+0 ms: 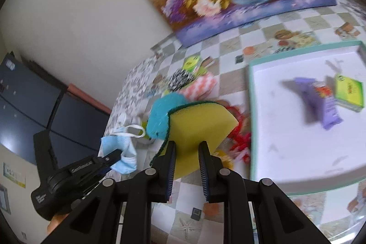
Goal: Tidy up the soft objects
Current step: 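Carry face mask with left gripper while right gripper carries sponge over tray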
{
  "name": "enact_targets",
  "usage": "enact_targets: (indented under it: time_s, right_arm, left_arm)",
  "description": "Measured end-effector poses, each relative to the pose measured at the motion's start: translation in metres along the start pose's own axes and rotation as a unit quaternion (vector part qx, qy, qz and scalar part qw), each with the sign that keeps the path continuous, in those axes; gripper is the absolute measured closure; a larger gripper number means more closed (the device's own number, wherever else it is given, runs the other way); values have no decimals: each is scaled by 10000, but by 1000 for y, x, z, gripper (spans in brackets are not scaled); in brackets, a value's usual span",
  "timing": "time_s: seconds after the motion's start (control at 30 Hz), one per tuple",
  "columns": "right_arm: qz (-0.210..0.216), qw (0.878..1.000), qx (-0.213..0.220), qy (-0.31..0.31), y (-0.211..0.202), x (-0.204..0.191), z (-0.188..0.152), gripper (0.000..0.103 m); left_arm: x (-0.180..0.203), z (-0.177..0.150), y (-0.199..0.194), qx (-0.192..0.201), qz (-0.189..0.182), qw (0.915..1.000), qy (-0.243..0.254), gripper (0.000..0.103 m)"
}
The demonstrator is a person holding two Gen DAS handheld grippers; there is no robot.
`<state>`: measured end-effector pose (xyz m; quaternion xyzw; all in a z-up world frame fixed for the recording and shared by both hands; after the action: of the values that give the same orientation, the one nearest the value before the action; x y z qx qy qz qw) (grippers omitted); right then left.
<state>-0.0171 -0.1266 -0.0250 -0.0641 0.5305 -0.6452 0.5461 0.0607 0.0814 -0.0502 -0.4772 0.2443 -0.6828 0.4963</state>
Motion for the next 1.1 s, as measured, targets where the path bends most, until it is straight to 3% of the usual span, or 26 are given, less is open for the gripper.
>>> enact_targets:
  time_s: [0.2,0.37,0.73,1.1]
  right_arm:
    - [-328,9988,289,226,-27,31,17,82]
    - [-858,9937,572,431,-50,69,29,82]
    - [-1924,9696,991,1145,-102,168,45,82]
    - [-2667,9471,938,1519,-130,236,38,82]
  left_arm:
    - [48,-12,2,9,-183,9985,516,90]
    - [94,-30,5,-62,-403,9938,1033,90]
    - [175,-81,30,-512,-678,9733,2131,90]
    - [212,-119,60,-955,-716,9569,2649,90]
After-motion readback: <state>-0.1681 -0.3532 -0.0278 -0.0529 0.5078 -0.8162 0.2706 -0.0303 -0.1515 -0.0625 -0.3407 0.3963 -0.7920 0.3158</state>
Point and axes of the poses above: each gripper's, at about its wrist camera, not at the fingertips, and y roughly the way its jaws point, x to its right, z to its top, the point moved 7 cm from there along y, roughly the way its jaws point, and after that the axes turned 8 degrees about -z, right-handed, at the moved point
